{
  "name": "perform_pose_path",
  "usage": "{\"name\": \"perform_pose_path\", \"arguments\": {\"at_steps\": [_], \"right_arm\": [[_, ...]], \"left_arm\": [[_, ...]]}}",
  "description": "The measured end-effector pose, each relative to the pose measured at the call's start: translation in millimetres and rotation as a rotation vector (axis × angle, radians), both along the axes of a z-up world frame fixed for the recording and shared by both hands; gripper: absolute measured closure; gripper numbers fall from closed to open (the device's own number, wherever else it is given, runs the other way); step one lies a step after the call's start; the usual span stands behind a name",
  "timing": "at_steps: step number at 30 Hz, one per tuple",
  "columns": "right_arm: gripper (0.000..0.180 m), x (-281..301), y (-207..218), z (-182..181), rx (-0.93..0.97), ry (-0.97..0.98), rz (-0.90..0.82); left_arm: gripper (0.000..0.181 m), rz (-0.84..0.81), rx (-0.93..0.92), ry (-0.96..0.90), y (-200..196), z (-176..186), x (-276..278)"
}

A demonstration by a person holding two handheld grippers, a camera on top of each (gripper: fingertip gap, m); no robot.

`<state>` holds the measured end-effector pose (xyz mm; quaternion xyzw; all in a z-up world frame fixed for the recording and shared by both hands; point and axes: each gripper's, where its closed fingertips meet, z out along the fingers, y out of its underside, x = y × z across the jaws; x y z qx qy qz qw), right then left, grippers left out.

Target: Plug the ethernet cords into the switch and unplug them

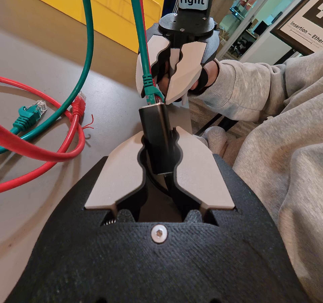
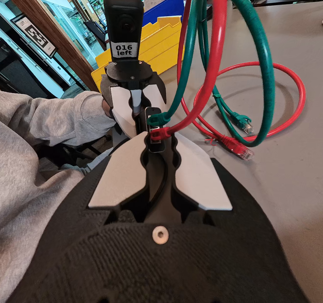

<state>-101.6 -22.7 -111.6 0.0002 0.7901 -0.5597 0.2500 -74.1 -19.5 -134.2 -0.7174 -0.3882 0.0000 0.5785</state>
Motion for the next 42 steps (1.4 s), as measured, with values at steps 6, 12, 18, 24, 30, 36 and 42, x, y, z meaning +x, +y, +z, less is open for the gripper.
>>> {"name": "perform_pose_path", "arguments": {"at_steps": [6,12,18,24,30,36,42], "right_arm": [[0.157,1,-1,0,-0.009,0.065,-0.011],[0.158,2,-2,0,-0.011,0.116,-0.024],[0.160,3,-3,7,-0.046,0.194,-0.058],[0.161,2,-3,20,-0.098,0.234,-0.097],[0.164,-9,-6,36,-0.164,0.152,-0.170],[0.165,-14,-9,48,-0.223,-0.090,-0.194],[0.167,-15,-9,56,-0.281,-0.378,-0.195]], "left_arm": [[0.153,0.002,-0.002,0.008,0,1,0],[0.154,0.005,0.004,0.010,0,1,0],[0.155,0.015,0.070,0.002,2,7,-1],[0.154,0.008,0.150,-0.017,6,16,-2],[0.153,0.086,0.275,-0.023,4,29,-15],[0.153,0.087,0.358,-0.024,5,40,-16],[0.153,0.068,0.387,-0.014,10,46,-15]]}}
